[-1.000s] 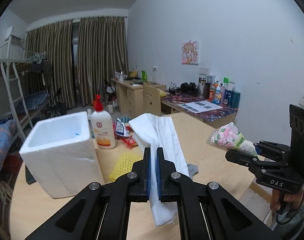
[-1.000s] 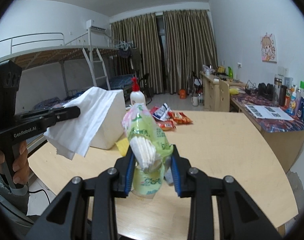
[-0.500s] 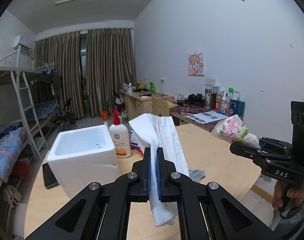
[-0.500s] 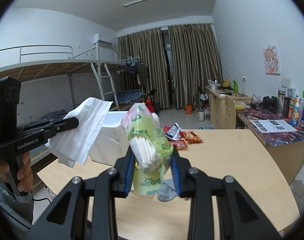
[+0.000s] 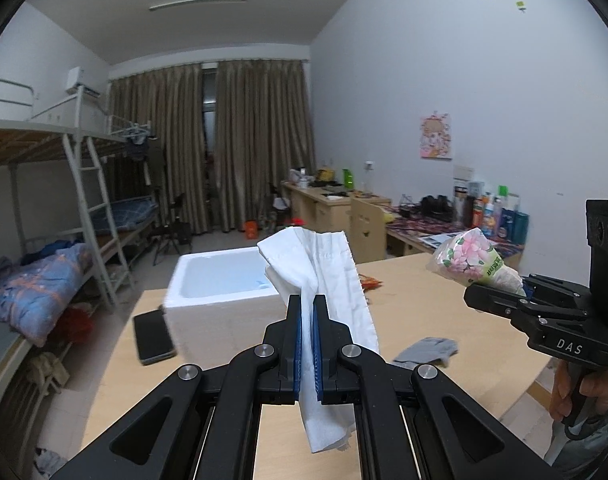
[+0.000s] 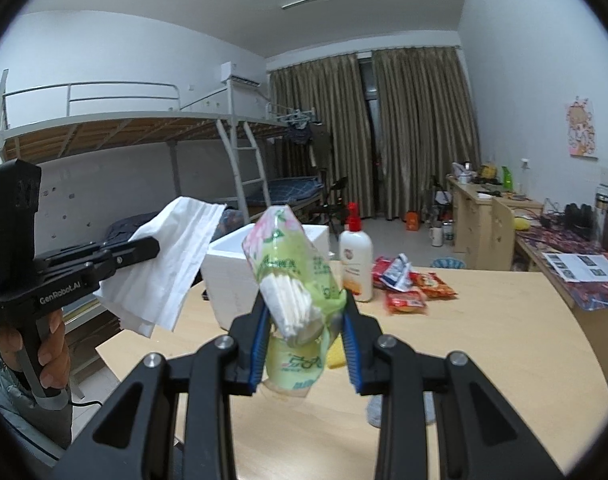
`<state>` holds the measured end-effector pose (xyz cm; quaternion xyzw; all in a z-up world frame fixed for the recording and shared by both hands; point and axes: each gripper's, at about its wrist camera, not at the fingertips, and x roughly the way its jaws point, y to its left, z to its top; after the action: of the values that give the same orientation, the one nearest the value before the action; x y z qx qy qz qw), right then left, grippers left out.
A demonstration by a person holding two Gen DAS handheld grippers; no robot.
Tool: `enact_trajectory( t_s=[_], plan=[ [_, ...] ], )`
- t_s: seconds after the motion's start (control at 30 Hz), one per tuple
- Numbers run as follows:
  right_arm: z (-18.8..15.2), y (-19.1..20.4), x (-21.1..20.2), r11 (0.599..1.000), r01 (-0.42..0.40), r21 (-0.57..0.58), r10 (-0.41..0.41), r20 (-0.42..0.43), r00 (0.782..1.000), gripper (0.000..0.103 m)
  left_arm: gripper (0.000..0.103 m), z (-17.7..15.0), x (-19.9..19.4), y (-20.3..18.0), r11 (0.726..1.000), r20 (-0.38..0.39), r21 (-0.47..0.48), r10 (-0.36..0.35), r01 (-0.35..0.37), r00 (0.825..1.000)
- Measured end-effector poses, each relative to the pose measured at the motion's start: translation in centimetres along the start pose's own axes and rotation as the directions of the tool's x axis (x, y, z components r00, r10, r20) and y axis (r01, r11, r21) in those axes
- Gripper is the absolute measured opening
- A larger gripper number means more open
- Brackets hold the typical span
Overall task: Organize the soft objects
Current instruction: 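Carry the white tissue and tissue pack with both grippers to the foam box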
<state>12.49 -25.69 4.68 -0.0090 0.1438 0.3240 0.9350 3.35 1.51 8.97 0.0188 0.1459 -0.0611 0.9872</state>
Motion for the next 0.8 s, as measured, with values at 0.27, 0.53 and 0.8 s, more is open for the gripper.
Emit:
enact_trajectory(
  t_s=[0.27,0.53,0.8],
  plan=[
    [0.5,1.8,2.2,0.998,-0.067,-0.016,0.067,-0.019,0.998,0.037,0.005,-0.4,-0.2,2.8,0.997,-0.003,-0.033,0.071,-0.071,0.997],
    [1.2,2.8,4.2,0.994,-0.1,-0.032,0.098,-0.04,0.994,0.037,0.005,-0.2,0.9,4.3,0.994,-0.011,-0.046,0.102,-0.103,0.995],
    [2.1,2.9,6.2,0.994,-0.108,-0.033,0.107,-0.052,0.993,0.037,0.005,0.2,2.3,5.2,0.993,-0.01,-0.046,0.11,-0.111,0.994]
  ],
)
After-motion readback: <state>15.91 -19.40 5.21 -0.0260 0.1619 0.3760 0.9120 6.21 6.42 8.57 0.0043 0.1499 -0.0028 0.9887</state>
